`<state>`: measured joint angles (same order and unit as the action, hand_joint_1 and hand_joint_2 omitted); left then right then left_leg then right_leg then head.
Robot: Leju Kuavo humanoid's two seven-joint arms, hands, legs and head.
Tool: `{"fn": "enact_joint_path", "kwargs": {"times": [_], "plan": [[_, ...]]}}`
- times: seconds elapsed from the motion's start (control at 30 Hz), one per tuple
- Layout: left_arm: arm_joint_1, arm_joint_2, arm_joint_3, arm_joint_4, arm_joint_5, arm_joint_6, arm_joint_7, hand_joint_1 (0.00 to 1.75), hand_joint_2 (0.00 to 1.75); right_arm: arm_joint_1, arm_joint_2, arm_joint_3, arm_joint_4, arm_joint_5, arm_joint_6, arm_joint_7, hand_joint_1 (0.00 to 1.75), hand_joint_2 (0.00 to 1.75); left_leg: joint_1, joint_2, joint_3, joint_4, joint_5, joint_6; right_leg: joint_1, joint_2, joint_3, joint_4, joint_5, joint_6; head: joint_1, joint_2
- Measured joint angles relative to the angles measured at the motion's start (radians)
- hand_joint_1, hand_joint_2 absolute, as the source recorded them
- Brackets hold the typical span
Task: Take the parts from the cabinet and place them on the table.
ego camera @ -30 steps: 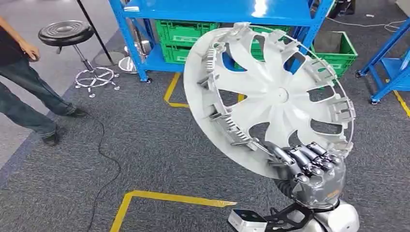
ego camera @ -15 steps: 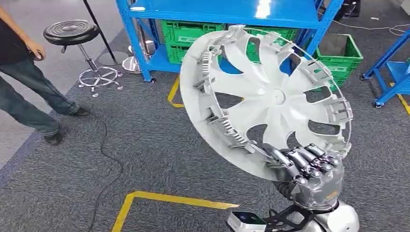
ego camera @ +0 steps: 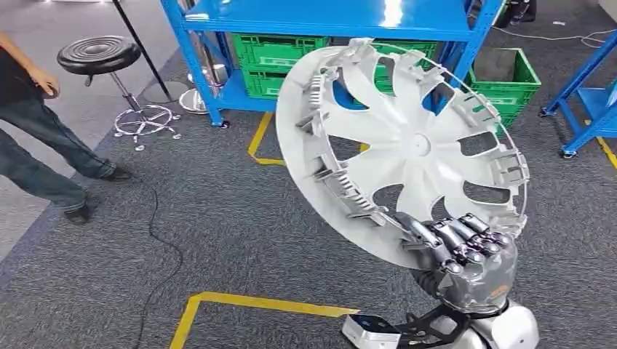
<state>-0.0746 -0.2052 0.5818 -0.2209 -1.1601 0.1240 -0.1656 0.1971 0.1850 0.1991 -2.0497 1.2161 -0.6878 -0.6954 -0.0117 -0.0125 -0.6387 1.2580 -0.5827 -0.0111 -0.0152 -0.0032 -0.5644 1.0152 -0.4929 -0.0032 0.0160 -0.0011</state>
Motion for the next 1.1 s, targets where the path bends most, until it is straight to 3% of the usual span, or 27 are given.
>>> {"fn": "enact_joint_path", "kwargs": {"times": [0.03, 0.07, 0.13, 0.17, 0.2, 0.23, 0.3, 0.33, 0.37, 0.4, 0.47, 0.53, 0.63, 0.67, 0.7, 0.73, 0.8, 0.83, 0.87, 0.9, 0.97, 1.0, 1.1], "plan": [[0.01, -0.004, 0.0, 0.0, -0.002, 0.0, 0.002, 0.0, 1.75, -0.001, 0.0, 0.0, 0.0, 0.0, 0.0, 0.0, 1.75, 1.75, -0.004, 0.0, 0.092, -0.23, 0.096, 0.014, 0.006, 0.007, 0.004, 0.004, -0.005, 0.012, -0.001, 0.0], [0.01, -0.004, 0.0, 0.0, -0.002, 0.0, 0.002, 0.0, 1.75, -0.001, 0.0, 0.0, 0.0, 0.0, 0.0, 0.0, 1.75, 1.75, -0.004, 0.0, 0.093, -0.241, 0.083, 0.023, 0.006, 0.005, -0.005, 0.004, -0.001, 0.019, 0.001, 0.0], [0.012, -0.004, 0.0, 0.0, -0.002, 0.0, 0.002, 0.0, 1.75, -0.001, 0.0, 0.0, 0.0, 0.0, 0.0, 0.0, 1.75, 1.75, -0.004, -0.003, 0.088, -0.244, 0.086, 0.029, 0.006, 0.001, -0.006, -0.001, 0.002, 0.027, 0.0, 0.0], [0.012, -0.007, 0.0, 0.0, -0.002, 0.0, 0.002, 0.0, 1.75, 0.0, 0.0, 0.0, 0.0, 0.0, 0.0, 0.0, 1.75, 1.75, 0.005, -0.001, 0.095, -0.257, 0.093, 0.04, 0.005, 0.002, -0.02, 0.006, -0.009, 0.033, 0.001, 0.0], [0.011, -0.007, 0.0, 0.0, -0.002, 0.0, 0.002, 0.0, 1.75, 0.0, 0.0, 0.0, 0.0, 0.0, 0.0, 0.0, 1.75, 1.75, 0.004, -0.002, 0.096, -0.258, 0.094, 0.042, 0.006, 0.002, -0.029, 0.036, -0.028, 0.038, 0.003, 0.0], [0.012, -0.007, 0.0, 0.0, -0.002, 0.0, 0.002, 0.0, 1.75, -0.002, 0.0, 0.0, 0.0, 0.0, 0.0, 0.0, 1.75, 1.75, 0.004, -0.001, 0.096, -0.258, 0.093, 0.049, 0.005, 0.002, -0.06, 0.103, -0.061, 0.039, 0.005, 0.0], [0.012, -0.007, 0.0, 0.0, -0.002, 0.0, 0.002, 0.0, 1.75, -0.001, 0.0, 0.0, 0.0, 0.0, 0.0, 0.0, 1.75, 1.75, 0.002, 0.001, 0.096, -0.257, 0.091, 0.052, 0.004, 0.002, -0.14, 0.262, -0.123, 0.043, 0.004, 0.0], [0.012, -0.007, 0.0, 0.0, -0.002, 0.0, 0.002, 0.0, 1.75, -0.001, 0.0, 0.0, 0.0, 0.0, 0.0, 0.0, 1.75, 1.75, 0.001, 0.001, 0.097, -0.257, 0.091, 0.053, 0.004, 0.002, -0.167, 0.31, -0.131, 0.044, 0.004, 0.0], [0.012, -0.007, 0.0, 0.0, -0.002, 0.0, 0.002, 0.0, 1.75, 0.001, 0.0, 0.0, 0.0, 0.0, 0.0, 0.0, 1.75, 1.75, 0.001, 0.001, 0.101, -0.257, 0.088, 0.054, 0.004, 0.002, -0.17, 0.306, -0.109, 0.044, 0.004, 0.0], [0.012, -0.007, 0.0, 0.0, -0.002, 0.0, 0.002, 0.0, 1.75, 0.001, 0.0, 0.0, 0.001, 0.0, 0.0, 0.0, 1.75, 1.75, 0.001, -0.001, 0.105, -0.257, 0.086, 0.053, 0.004, 0.002, -0.149, 0.259, -0.07, 0.043, 0.004, 0.0], [0.013, -0.01, 0.0, 0.0, -0.002, 0.0, 0.002, 0.0, 1.75, 0.0, 0.0, 0.0, 0.001, 0.0, 0.0, 0.0, 1.75, 1.75, 0.001, -0.003, 0.118, -0.256, 0.077, 0.05, 0.004, 0.002, -0.064, 0.078, 0.028, 0.037, 0.004, 0.0], [0.013, -0.009, 0.0, 0.0, -0.002, 0.0, 0.003, 0.0, 1.75, -0.003, 0.0, 0.0, 0.003, -0.002, 0.0, 0.0, 1.75, 1.75, -0.007, -0.003, 0.114, -0.246, 0.068, 0.039, 0.007, 0.002, -0.022, 0.015, 0.018, 0.033, 0.003, 0.0], [0.013, -0.008, 0.0, 0.0, -0.002, 0.0, 0.003, 0.0, 1.75, -0.001, 0.0, 0.0, 0.004, -0.003, 0.0, 0.0, 1.75, 1.75, -0.004, -0.002, 0.11, -0.248, 0.069, 0.03, 0.009, 0.007, -0.027, 0.014, 0.006, 0.021, 0.002, 0.0], [0.012, -0.006, 0.0, 0.0, -0.002, 0.0, 0.003, 0.0, 1.75, -0.001, 0.001, 0.0, 0.004, -0.003, 0.0, 0.0, 1.75, 1.75, -0.008, -0.003, 0.113, -0.245, 0.061, 0.025, -0.001, 0.005, -0.018, 0.006, 0.008, 0.016, 0.002, 0.0], [0.012, -0.007, 0.0, 0.0, -0.002, 0.0, 0.003, 0.0, 1.75, -0.001, 0.001, 0.0, 0.005, -0.004, 0.0, 0.001, 1.75, 1.75, -0.007, 0.0, 0.109, -0.228, 0.047, 0.017, -0.002, 0.003, -0.014, 0.004, 0.007, 0.011, 0.001, 0.0], [0.012, -0.007, 0.0, 0.0, -0.002, 0.0, 0.003, 0.0, 1.75, -0.001, 0.002, 0.0, 0.005, -0.004, 0.0, 0.001, 1.75, 1.75, -0.005, 0.0, 0.084, -0.174, 0.017, 0.01, -0.003, 0.001, -0.012, 0.004, 0.004, 0.006, -0.007, 0.0], [0.009, -0.002, 0.001, 0.0, 0.0, 0.0, 0.001, 0.0, 1.75, -0.002, 0.003, 0.0, 0.005, -0.003, 0.0, 0.0, 1.75, 1.75, 0.0, 0.0, 0.008, -0.015, -0.05, 0.001, -0.002, -0.001, -0.008, 0.004, 0.0, 0.001, -0.004, 0.0], [0.004, -0.001, 0.002, 0.0, 0.0, 0.0, 0.0, 0.0, 1.75, -0.002, 0.003, 0.0, 0.005, -0.004, 0.0, 0.0, 1.75, 1.75, -0.001, 0.0, -0.02, 0.044, -0.066, -0.001, -0.002, -0.002, -0.006, 0.005, -0.001, 0.001, -0.005, 0.0], [0.0, 0.0, 0.002, 0.0, 0.0, 0.0, 0.0, 0.0, 1.75, -0.002, 0.003, 0.0, 0.006, -0.003, 0.0, 0.0, 1.75, 1.75, -0.001, 0.0, -0.028, 0.063, -0.058, -0.001, -0.002, -0.001, -0.003, 0.005, -0.003, 0.0, -0.005, 0.0], [0.0, -0.001, 0.002, 0.0, 0.0, 0.0, 0.0, 0.0, 1.75, -0.002, 0.003, 0.0, 0.007, -0.004, 0.0, 0.0, 1.75, 1.75, 0.0, 0.0, -0.021, 0.045, -0.031, -0.001, -0.002, 0.0, 0.0, 0.005, -0.005, 0.0, -0.005, 0.0], [0.003, -0.002, 0.001, 0.0, -0.001, 0.0, 0.0, 0.0, 1.75, -0.001, 0.003, 0.0, 0.009, -0.004, 0.0, 0.0, 1.75, 1.75, 0.001, 0.0, 0.039, -0.104, 0.08, 0.004, -0.002, 0.003, 0.01, 0.005, -0.01, 0.003, -0.005, 0.0], [0.006, -0.003, 0.001, 0.0, -0.002, 0.0, 0.001, 0.0, 1.75, -0.002, 0.003, 0.0, 0.009, -0.005, 0.0, 0.0, 1.75, 1.75, 0.001, 0.0, 0.068, -0.187, 0.121, 0.008, -0.002, 0.004, 0.014, 0.005, -0.013, 0.006, -0.005, 0.0], [0.011, -0.004, 0.001, 0.0, -0.001, 0.0, 0.002, 0.0, 1.75, -0.005, 0.003, 0.0, 0.009, -0.006, -0.001, 0.0, 1.75, 1.75, -0.005, 0.0, 0.082, -0.23, 0.092, 0.024, 0.004, 0.005, -0.003, 0.008, -0.009, 0.02, -0.004, 0.0]]}}
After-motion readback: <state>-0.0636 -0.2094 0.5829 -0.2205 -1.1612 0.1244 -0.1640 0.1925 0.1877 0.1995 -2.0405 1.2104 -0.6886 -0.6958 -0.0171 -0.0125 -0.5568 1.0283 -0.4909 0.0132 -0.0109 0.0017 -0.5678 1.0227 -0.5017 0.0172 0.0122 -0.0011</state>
